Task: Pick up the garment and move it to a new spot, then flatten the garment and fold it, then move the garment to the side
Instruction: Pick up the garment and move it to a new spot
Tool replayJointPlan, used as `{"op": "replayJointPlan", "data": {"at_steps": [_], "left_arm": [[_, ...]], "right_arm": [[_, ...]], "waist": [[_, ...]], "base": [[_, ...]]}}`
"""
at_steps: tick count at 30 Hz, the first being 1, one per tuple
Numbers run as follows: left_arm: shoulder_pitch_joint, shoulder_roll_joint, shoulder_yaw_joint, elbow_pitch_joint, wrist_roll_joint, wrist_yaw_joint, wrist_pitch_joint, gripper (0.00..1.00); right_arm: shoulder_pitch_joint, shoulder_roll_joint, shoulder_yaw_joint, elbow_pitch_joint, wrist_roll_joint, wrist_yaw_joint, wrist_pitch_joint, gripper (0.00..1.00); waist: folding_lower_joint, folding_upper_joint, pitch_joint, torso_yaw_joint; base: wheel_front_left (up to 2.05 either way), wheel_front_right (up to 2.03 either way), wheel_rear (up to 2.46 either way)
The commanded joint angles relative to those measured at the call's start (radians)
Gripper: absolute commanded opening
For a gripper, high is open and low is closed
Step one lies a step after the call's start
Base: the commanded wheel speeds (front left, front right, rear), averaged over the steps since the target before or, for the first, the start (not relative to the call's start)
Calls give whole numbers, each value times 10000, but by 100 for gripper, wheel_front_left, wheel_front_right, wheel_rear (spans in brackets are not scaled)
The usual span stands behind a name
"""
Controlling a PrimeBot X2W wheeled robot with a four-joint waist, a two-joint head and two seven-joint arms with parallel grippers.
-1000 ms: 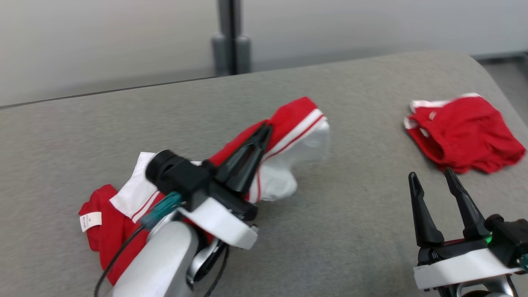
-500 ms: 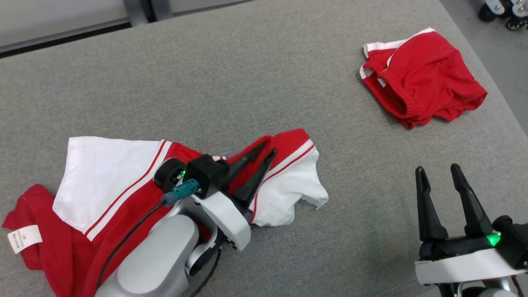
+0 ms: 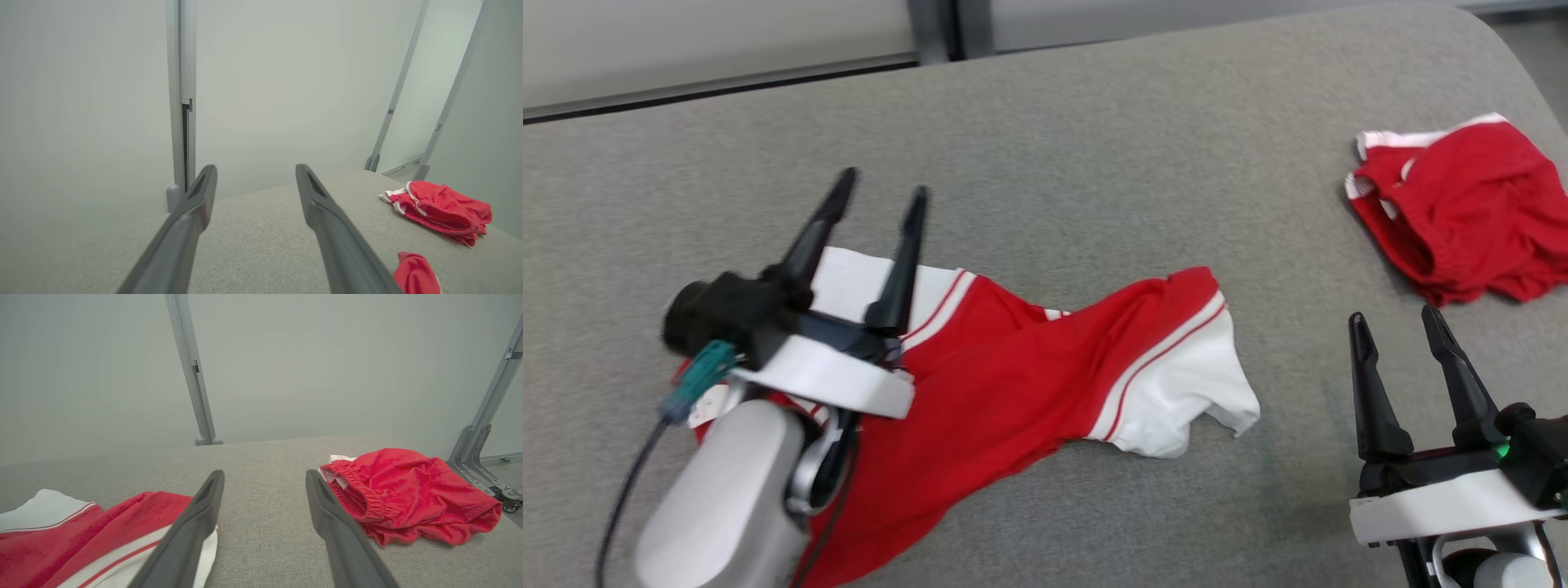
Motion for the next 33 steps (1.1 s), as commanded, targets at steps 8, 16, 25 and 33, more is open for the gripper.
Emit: {"op": "replayJointPlan", "data": {"at_steps": [8,16,25,33], "left_arm": [[2160,268,2474,-671,298,440,-41,100],[3839,335,3324,-818,153,163,-41,100],[5300,557,2956,-1376,293,32,280,100],[6120,491,2648,-2266,354,315,725,100]], "right_arm": [[226,-121,-147,-50,-158,-4,467,100],[649,-330,-148,55,41,-3,753,100],[1381,-589,-72,236,380,-4,927,100],[1871,-706,-148,63,561,-3,1076,100]], "waist": [[0,0,-1198,1354],[0,0,-1965,1843],[0,0,-2930,1936],[0,0,-3331,1863]], "base": [[0,0,0],[0,0,0],[0,0,0],[0,0,0]]}}
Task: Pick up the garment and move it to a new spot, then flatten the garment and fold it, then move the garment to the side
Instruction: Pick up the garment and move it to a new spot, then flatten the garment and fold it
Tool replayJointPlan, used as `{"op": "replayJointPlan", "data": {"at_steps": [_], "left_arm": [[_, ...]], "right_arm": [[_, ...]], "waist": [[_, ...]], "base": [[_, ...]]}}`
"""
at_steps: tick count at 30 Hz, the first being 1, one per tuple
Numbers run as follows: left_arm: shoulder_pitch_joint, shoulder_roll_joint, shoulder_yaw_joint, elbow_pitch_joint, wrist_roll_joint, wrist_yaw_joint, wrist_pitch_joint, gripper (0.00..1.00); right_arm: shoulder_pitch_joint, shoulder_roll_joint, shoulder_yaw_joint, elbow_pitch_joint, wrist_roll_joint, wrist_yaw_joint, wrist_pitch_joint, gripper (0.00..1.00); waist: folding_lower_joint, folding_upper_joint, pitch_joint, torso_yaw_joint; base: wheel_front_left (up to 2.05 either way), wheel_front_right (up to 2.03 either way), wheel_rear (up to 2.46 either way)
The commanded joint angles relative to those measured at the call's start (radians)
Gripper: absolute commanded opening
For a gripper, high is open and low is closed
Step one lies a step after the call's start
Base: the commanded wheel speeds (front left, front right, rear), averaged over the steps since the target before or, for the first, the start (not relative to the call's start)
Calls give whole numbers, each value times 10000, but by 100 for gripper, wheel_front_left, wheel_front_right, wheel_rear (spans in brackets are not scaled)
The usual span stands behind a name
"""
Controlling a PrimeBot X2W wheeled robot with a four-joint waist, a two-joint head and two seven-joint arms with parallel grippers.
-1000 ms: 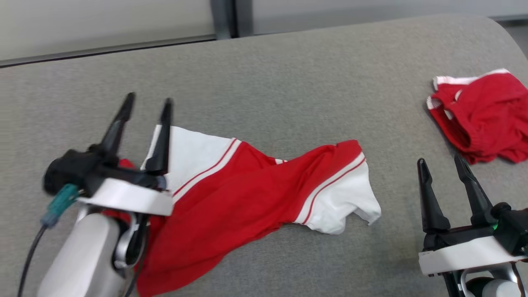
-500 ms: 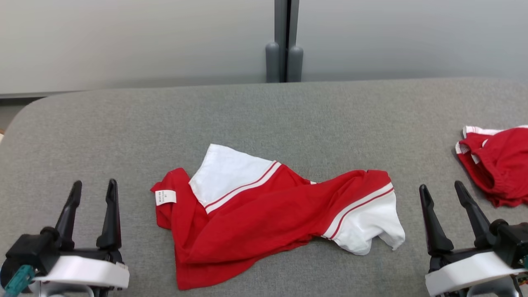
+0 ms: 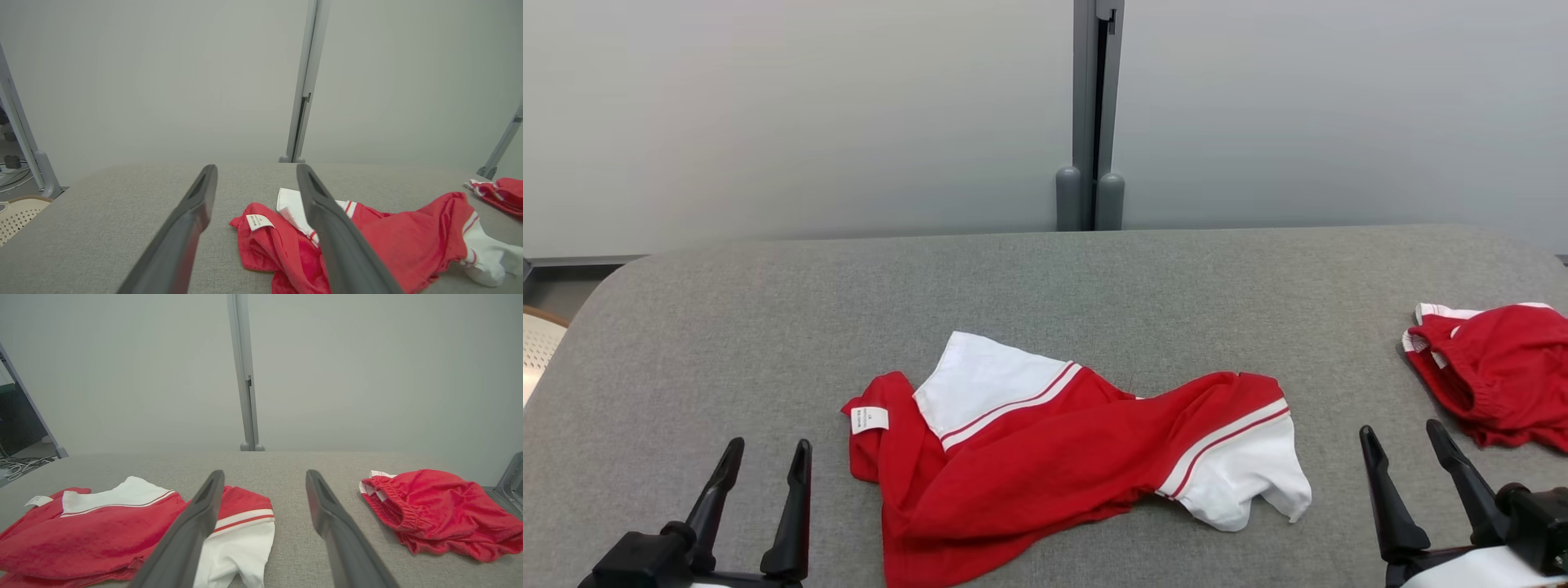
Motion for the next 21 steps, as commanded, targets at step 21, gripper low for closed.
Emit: {"op": "replayJointPlan", "data": {"at_steps": [21], "left_arm": [[201,183,-502,-612,-56,101,940,100]], "right_arm": [[-49,-26,-55,-82,47,-3,-87,100]], "waist": [[0,-1,84,73]], "base": [[0,0,0]]}}
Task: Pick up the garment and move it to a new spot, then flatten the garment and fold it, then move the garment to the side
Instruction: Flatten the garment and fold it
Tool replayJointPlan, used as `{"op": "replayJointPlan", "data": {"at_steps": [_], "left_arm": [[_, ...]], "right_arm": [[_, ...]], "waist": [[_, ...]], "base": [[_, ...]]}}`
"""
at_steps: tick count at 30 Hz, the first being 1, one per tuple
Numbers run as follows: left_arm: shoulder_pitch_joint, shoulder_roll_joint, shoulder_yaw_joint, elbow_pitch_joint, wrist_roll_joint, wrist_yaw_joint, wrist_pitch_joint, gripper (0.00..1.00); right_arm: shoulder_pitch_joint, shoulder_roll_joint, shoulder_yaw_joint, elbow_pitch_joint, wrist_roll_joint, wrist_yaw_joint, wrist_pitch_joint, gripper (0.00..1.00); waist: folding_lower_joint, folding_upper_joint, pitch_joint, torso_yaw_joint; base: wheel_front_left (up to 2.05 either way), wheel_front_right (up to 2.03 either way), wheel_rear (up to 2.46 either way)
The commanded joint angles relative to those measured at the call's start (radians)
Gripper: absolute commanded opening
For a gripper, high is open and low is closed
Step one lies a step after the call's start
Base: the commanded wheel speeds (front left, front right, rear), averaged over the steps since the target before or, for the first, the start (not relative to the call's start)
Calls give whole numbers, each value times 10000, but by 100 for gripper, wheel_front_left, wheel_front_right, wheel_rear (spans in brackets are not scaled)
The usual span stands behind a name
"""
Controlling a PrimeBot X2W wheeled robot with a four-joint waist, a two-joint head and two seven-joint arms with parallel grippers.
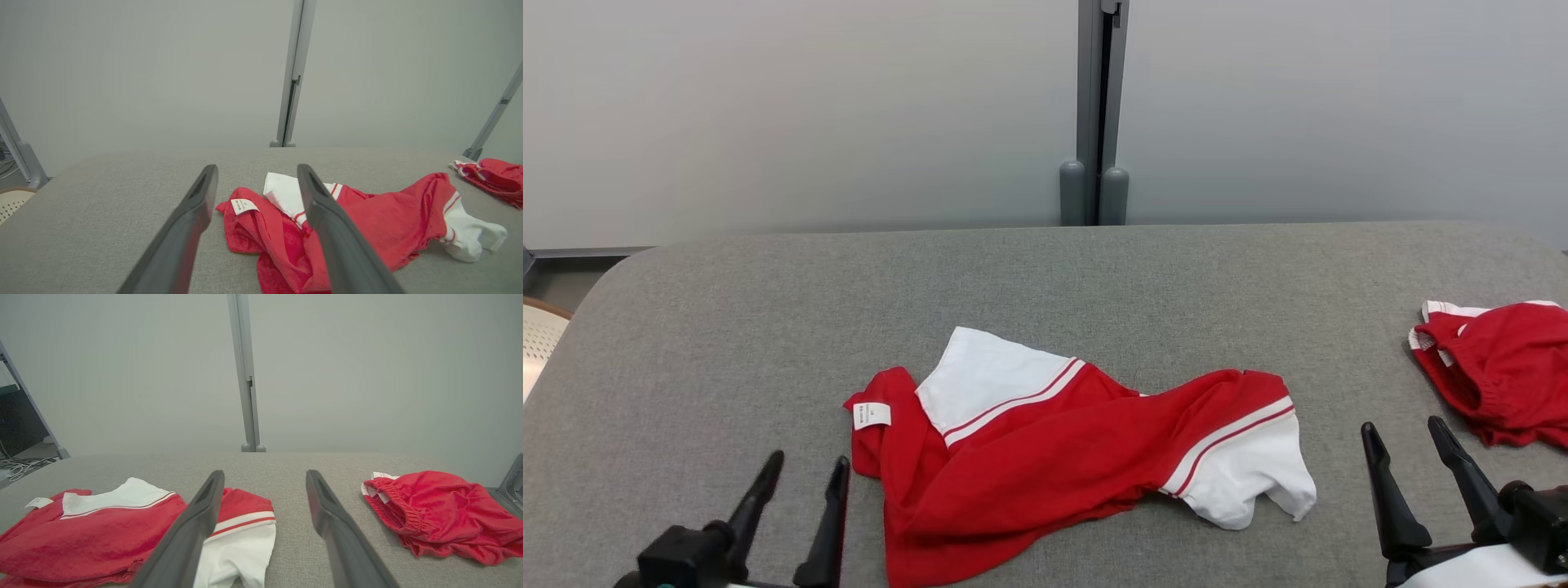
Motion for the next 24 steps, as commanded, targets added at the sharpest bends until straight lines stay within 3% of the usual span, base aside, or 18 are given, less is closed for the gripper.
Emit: {"op": "replayJointPlan", "data": {"at_steps": [1,9,20,21,23,24], "left_arm": [[-6,34,-132,71,-67,-108,206,100],[-411,-100,-1203,1325,-599,-957,1563,100],[-1516,-413,-1156,3486,-1290,-1513,1072,100],[-1599,-414,-1163,3634,-1332,-1537,1094,93],[-1774,-451,-1190,3896,-1504,-1608,1167,0],[-1869,-464,-1208,4021,-1580,-1635,1161,0]], "right_arm": [[-32,-3,4,-25,-12,-3,-64,100],[-217,121,198,-97,-80,-3,15,100],[-467,240,145,-115,-177,-3,-78,100],[-497,251,157,-121,-185,-3,-74,100],[-571,265,165,-131,-180,-3,-77,100],[-597,271,181,-129,-190,-3,-74,100]], "waist": [[1,0,21,5],[1,0,483,-87],[1,0,1111,-328],[1,0,1148,-338],[1,0,1203,-348],[1,0,1229,-357]], "base": [[0,0,0],[0,0,0],[0,0,0],[0,0,0],[0,0,0],[0,0,0]]}}
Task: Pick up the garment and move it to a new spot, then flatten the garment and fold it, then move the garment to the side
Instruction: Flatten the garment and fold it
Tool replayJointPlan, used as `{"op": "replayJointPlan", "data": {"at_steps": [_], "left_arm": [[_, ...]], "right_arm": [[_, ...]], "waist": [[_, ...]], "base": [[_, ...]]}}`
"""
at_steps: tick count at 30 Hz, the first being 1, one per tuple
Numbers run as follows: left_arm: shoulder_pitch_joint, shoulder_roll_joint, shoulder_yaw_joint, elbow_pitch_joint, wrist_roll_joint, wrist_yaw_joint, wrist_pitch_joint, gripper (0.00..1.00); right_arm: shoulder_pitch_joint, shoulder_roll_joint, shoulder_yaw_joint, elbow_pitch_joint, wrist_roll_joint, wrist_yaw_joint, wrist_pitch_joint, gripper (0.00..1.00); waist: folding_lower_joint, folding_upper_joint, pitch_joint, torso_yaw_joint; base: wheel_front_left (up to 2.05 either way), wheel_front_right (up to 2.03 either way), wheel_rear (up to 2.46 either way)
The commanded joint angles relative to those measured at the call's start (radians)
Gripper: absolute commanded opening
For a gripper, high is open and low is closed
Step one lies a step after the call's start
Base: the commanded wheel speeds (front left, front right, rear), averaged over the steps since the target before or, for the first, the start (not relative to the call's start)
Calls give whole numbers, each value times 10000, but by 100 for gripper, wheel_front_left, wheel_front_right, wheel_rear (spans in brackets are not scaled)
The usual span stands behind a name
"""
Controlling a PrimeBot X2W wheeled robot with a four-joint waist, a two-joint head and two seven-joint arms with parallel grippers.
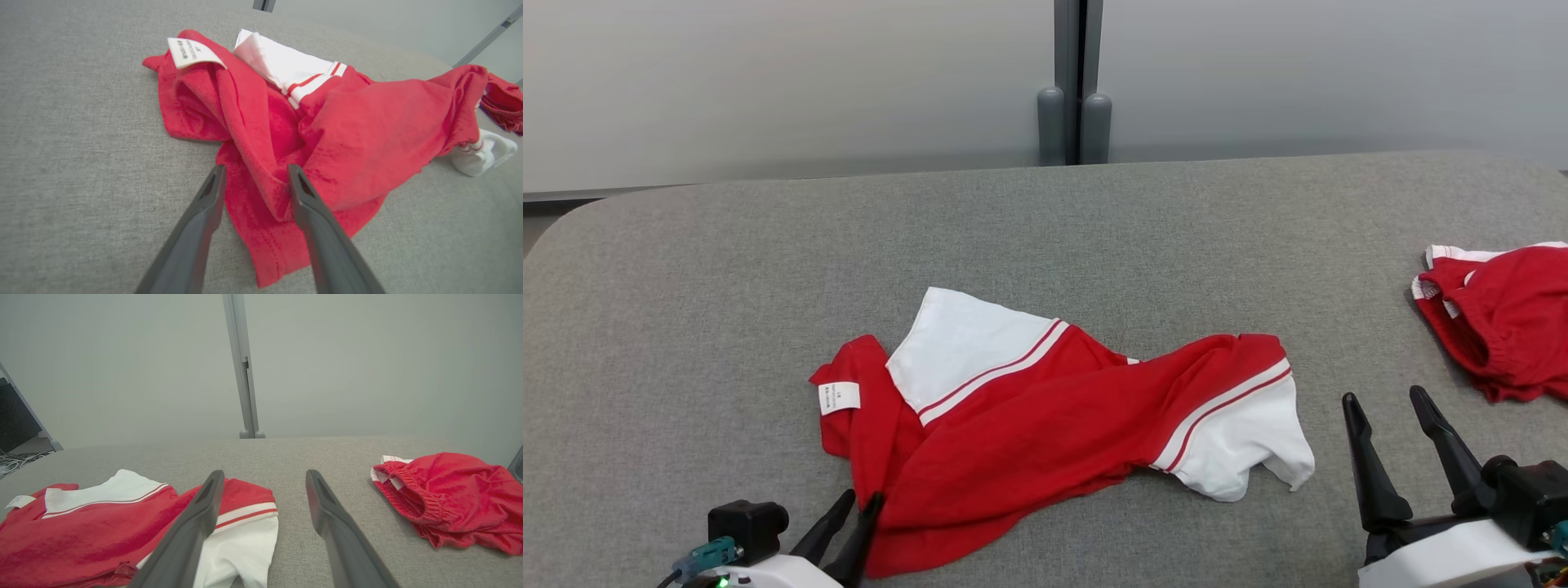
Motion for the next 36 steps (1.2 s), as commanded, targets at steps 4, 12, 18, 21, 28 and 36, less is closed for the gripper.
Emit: {"op": "replayJointPlan", "data": {"at_steps": [4,12,18,21,28,36], "left_arm": [[-383,-10,-33,324,-308,-129,-140,0],[-323,-51,239,70,-377,62,-1133,0],[614,-231,604,-552,-581,680,-1611,0],[1150,-514,523,-516,-848,821,-1439,0],[1557,-1015,224,-200,-1110,934,-1262,0],[996,-761,553,-840,125,1490,-2448,100]], "right_arm": [[-165,5,-2,-12,-23,-1,-89,100],[-101,34,-250,-31,-53,-1,-148,100],[63,112,-453,-82,-60,-1,-90,100],[62,134,-447,-137,-86,-1,-28,100],[-117,161,-431,-208,-155,-1,-13,100],[-227,120,-677,-377,-397,-1,-122,100]], "waist": [[0,0,102,-14],[0,0,139,116],[0,0,42,453],[0,0,94,567],[0,0,264,655],[0,0,266,654]], "base": [[0,0,0],[0,0,0],[0,0,0],[0,0,0],[0,0,0],[0,0,0]]}}
